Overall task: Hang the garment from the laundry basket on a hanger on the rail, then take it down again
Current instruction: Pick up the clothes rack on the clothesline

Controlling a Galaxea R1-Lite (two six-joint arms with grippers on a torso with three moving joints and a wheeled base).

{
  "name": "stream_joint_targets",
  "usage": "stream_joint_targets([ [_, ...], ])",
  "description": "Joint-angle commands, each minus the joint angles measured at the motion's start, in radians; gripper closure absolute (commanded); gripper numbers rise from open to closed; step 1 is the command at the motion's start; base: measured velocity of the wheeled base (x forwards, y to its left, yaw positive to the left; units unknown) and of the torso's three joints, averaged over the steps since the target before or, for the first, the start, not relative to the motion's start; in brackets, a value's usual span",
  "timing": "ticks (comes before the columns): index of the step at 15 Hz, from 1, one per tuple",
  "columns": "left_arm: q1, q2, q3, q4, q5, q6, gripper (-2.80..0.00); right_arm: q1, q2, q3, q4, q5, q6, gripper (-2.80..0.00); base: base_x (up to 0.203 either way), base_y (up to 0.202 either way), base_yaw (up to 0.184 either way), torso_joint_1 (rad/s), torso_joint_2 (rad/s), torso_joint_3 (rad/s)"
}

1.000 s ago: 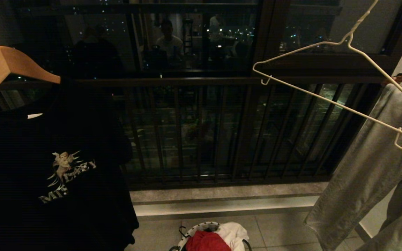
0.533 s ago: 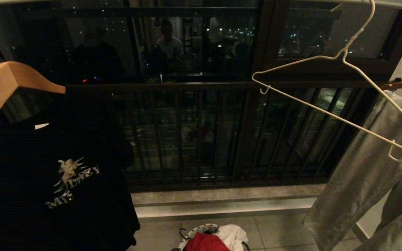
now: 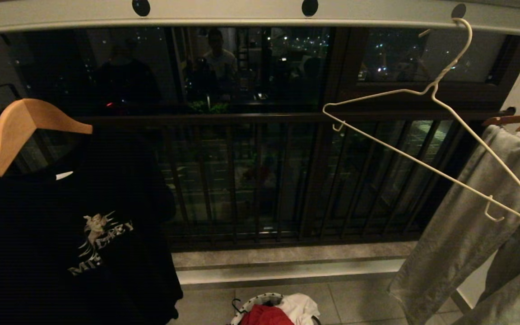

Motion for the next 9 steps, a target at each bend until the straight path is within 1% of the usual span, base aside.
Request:
stream_joint_targets([
  [1,0.000,0.000,0.002,0.000,0.000,0.000,0.00,0.000,0.001,0.000,0.000,0.000,-0.001,0.00,0.000,0.000,0.000,0.108,-0.22,-0.110],
  [6,0.000,0.000,0.002,0.000,0.000,0.000,0.00,0.000,0.001,0.000,0.000,0.000,0.005,0.00,0.000,0.000,0.000,0.081,-0.17,-0.088],
  [9,0.000,0.000,0.002,0.000,-0.001,0.000,0.00,0.000,0.001,0.000,0.000,-0.001,0.009,0.00,0.000,0.000,0.000,0.009,-0.04,-0.011],
])
